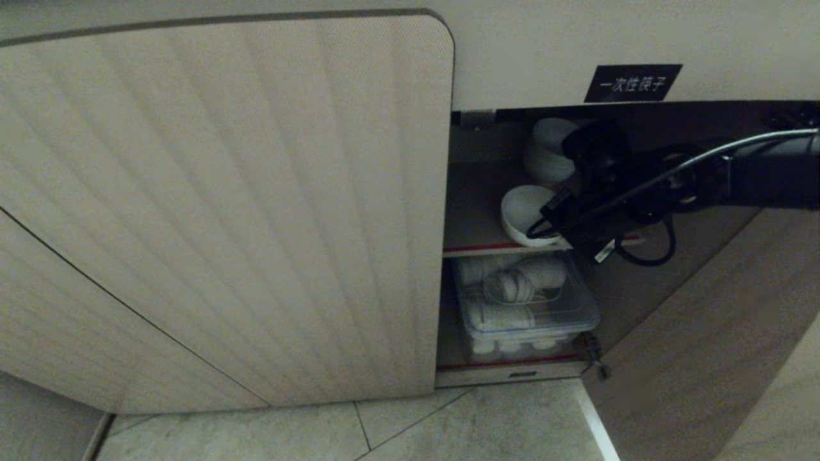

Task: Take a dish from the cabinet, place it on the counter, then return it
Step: Put it back into the cabinet

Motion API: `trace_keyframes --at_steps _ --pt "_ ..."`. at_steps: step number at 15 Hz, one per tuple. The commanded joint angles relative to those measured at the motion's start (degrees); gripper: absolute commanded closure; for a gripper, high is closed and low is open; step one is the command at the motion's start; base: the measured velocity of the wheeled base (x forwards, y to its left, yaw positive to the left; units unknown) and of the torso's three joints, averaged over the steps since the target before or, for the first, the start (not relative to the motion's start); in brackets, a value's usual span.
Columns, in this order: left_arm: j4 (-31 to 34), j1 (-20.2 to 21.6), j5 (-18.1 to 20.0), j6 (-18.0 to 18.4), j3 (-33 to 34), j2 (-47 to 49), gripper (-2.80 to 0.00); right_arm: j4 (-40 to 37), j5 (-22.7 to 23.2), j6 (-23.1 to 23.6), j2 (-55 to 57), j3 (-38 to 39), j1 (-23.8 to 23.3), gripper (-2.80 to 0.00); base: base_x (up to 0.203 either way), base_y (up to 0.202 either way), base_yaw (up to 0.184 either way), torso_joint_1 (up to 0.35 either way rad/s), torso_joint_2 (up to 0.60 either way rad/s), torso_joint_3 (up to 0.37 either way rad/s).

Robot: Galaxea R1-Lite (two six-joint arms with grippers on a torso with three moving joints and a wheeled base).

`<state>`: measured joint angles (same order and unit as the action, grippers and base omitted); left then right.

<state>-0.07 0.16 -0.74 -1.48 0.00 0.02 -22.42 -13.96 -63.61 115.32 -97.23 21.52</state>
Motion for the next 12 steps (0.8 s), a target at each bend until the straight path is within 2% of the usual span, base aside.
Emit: trace_keyframes --at_steps 1,7,12 --pt "0.0 0.0 0.0 0.0 0.0 0.0 0.00 -0.2 0.0 -0.4 1.4 -2.1 -0.1 0.00 0.000 0.000 0.000 0.000 0.00 0.000" --pt "0.0 0.0 0.0 0.0 0.0 0.0 0.00 -0.2 0.0 -0.4 3.0 -3.1 -0.6 0.00 0.000 0.000 0.000 0.000 0.00 0.000" --pt "0.0 0.0 0.0 0.0 0.0 0.0 0.00 -2.4 0.1 -0.4 4.9 -7.9 -1.5 0.00 0.000 0.000 0.000 0.000 0.00 0.000"
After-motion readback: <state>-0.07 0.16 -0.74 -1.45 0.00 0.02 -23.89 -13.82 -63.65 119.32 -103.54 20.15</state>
